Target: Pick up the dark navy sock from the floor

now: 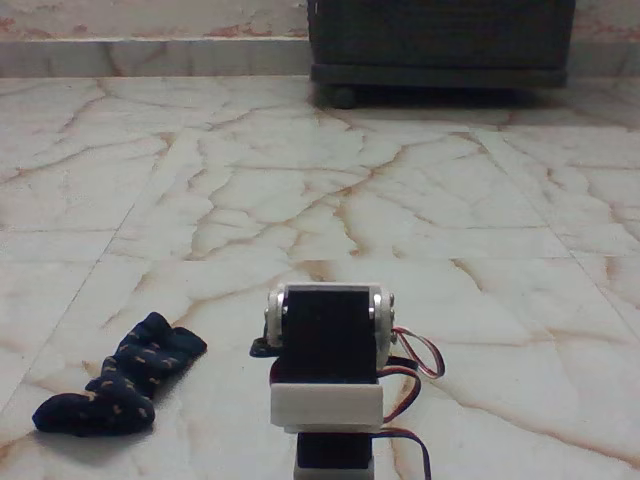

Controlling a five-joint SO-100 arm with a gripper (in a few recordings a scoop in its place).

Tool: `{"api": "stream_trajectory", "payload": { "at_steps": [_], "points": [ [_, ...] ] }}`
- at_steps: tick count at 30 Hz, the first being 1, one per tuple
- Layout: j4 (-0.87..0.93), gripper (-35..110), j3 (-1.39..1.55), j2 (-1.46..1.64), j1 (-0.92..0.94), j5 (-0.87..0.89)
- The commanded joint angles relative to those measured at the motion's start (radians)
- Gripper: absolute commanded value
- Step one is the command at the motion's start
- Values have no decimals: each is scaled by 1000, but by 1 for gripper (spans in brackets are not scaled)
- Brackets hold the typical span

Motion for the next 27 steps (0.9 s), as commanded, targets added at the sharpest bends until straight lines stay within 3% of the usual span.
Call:
{"api": "stream_trajectory", "payload": {
  "at_steps": [1,13,20,27],
  "points": [
    [-508,0,-3,26,29,48],
    [-515,0,-6,25,26,71],
    [-514,0,-138,-109,-25,273],
    [-512,0,-445,-485,-83,485]
  ]
}}
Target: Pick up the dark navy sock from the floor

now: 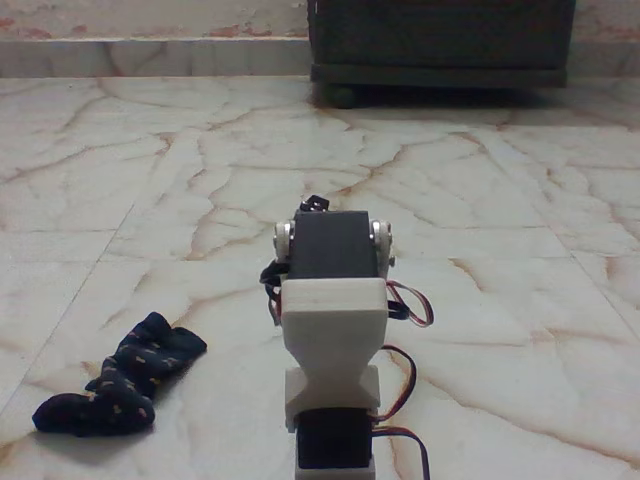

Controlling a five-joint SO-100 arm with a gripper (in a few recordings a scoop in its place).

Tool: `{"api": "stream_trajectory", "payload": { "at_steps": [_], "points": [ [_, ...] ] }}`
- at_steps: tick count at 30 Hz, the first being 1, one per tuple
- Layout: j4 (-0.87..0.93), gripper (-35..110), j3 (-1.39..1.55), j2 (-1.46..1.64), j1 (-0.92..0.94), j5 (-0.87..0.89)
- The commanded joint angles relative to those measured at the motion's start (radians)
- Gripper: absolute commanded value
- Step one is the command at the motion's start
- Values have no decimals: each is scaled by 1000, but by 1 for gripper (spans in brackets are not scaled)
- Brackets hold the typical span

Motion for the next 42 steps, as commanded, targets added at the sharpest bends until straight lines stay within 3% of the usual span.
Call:
{"api": "stream_trajectory", "payload": {
  "at_steps": [1,5,8,19,27,35,42],
  "points": [
    [12,0,-258,-252,-46,169],
    [48,0,-394,-405,-58,270],
    [198,0,-499,-449,-58,325],
    [1126,0,-879,-506,-183,617],
    [1221,2,-1085,-813,-374,834],
    [1241,7,-1095,-862,-474,1009],
    [1339,9,-1178,-865,-509,818]
  ]
}}
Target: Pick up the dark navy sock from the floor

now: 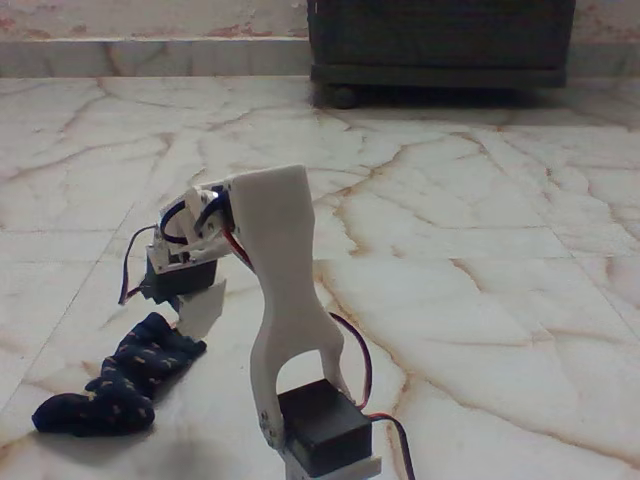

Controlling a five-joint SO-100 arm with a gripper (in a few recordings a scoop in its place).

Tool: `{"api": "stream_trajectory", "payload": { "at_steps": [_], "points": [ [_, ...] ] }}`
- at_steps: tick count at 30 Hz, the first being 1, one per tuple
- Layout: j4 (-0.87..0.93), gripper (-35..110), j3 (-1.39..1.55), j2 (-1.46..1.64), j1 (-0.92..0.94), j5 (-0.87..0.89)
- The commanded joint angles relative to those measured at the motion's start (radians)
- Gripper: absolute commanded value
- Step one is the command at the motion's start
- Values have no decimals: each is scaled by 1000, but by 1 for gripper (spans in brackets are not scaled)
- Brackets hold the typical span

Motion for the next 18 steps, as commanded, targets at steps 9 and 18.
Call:
{"api": "stream_trajectory", "payload": {
  "at_steps": [9,18],
  "points": [
    [175,9,-279,-144,-104,43],
    [230,10,-347,-264,-196,149]
  ]
}}
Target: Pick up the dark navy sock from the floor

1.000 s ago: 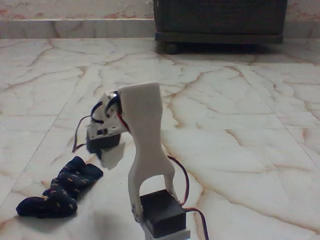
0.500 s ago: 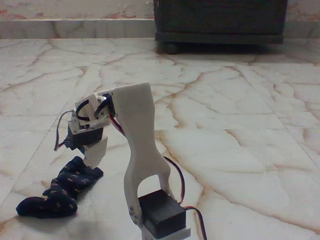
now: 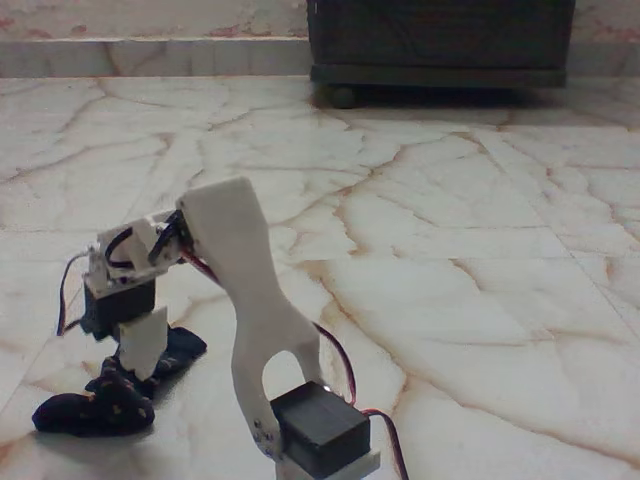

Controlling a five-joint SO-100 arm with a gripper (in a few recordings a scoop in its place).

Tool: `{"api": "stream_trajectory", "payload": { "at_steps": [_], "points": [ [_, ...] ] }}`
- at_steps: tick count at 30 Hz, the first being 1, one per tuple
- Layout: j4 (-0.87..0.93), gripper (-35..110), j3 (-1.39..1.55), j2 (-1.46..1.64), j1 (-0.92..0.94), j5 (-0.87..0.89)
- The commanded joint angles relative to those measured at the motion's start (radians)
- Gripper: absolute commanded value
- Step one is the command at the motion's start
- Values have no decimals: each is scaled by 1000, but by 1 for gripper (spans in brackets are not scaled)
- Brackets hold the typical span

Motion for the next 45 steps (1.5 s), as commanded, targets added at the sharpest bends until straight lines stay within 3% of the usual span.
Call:
{"api": "stream_trajectory", "payload": {
  "at_steps": [1,17,32,36,40,45],
  "points": [
    [3,11,-26,6,-17,15],
    [-28,10,-190,-268,-72,5],
    [-32,0,-184,-252,-29,-40],
    [-54,0,-94,-160,23,-67],
    [-235,0,184,-14,63,-130],
    [-327,0,423,195,118,-212]
  ]
}}
